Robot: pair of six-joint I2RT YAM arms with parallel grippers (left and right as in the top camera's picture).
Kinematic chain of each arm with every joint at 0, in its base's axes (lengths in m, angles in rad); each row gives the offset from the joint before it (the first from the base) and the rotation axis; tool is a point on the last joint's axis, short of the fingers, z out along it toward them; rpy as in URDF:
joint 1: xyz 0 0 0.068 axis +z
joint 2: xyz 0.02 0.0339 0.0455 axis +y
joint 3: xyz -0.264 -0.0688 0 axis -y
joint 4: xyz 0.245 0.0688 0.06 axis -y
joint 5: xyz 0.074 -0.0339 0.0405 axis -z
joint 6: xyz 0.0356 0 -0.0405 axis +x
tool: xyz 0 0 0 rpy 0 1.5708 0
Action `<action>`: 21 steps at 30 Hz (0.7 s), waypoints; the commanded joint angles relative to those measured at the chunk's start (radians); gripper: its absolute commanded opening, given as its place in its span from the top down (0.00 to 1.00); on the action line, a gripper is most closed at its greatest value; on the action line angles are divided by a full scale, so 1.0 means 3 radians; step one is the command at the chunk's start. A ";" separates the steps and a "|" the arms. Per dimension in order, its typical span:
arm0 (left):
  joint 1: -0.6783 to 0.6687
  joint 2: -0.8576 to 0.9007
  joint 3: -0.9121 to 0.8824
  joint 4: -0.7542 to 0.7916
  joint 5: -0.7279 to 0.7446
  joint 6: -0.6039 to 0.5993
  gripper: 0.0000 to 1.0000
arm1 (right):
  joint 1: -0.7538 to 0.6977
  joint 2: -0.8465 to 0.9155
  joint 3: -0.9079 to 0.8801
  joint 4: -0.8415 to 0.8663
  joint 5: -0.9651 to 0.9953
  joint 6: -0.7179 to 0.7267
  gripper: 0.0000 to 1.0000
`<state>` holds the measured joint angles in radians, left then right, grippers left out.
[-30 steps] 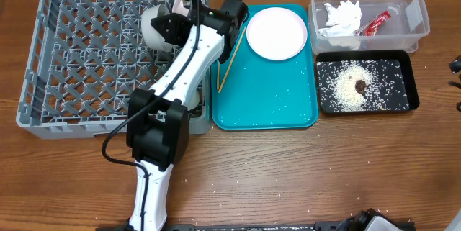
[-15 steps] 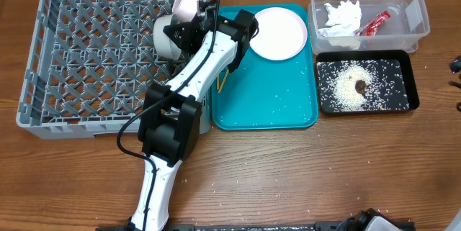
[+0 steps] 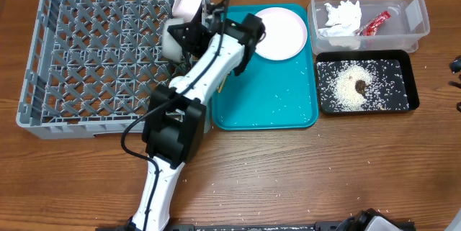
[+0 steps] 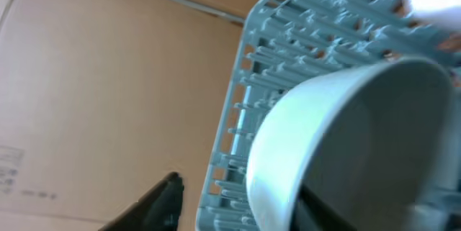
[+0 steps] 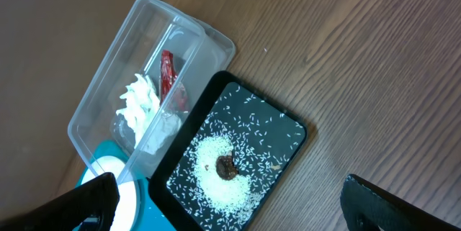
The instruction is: Sort waste into correct bins and load items into the dishwasher
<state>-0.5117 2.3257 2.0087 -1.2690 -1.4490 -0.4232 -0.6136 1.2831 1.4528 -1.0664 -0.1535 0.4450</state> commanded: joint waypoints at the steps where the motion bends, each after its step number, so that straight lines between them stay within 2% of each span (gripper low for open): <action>1: -0.0051 0.0033 -0.0010 0.0046 0.0193 -0.0051 0.47 | -0.0004 -0.0006 0.0079 0.0018 -0.0015 0.0010 0.00; 7: -0.0041 0.0006 0.0142 0.0057 0.0832 0.0167 0.31 | -0.0004 -0.0005 0.0079 0.0018 -0.0015 0.0010 0.00; 11: -0.0041 -0.0037 0.0521 0.0051 0.1414 0.0394 0.22 | -0.0004 -0.0006 0.0079 0.0018 -0.0015 0.0010 0.00; 13: -0.0042 -0.0078 0.0938 0.0018 0.2057 0.0701 0.04 | -0.0004 -0.0005 0.0079 0.0018 -0.0015 0.0010 0.00; 14: -0.0042 -0.0084 0.1020 -0.0001 0.2190 0.0748 0.00 | -0.0004 -0.0006 0.0079 0.0018 -0.0015 0.0010 0.00; 15: -0.0045 -0.0106 0.1293 -0.0085 0.2667 0.0818 0.00 | -0.0004 -0.0006 0.0079 0.0018 -0.0015 0.0009 0.00; 18: -0.0045 -0.0125 0.1724 -0.0179 0.3597 0.0816 0.00 | -0.0004 -0.0005 0.0079 0.0018 -0.0015 0.0010 0.00; 19: -0.0041 -0.0125 0.1813 -0.0139 0.4021 0.0814 0.00 | -0.0004 -0.0006 0.0079 0.0018 -0.0015 0.0009 0.00; 21: -0.0041 -0.0123 0.1817 -0.0006 0.4541 0.0811 0.00 | -0.0004 -0.0006 0.0079 0.0018 -0.0015 0.0010 0.00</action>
<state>-0.5278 2.3180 2.5004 -1.3064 -0.5388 -0.2111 -0.6136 1.2831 1.4528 -1.0664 -0.1535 0.4446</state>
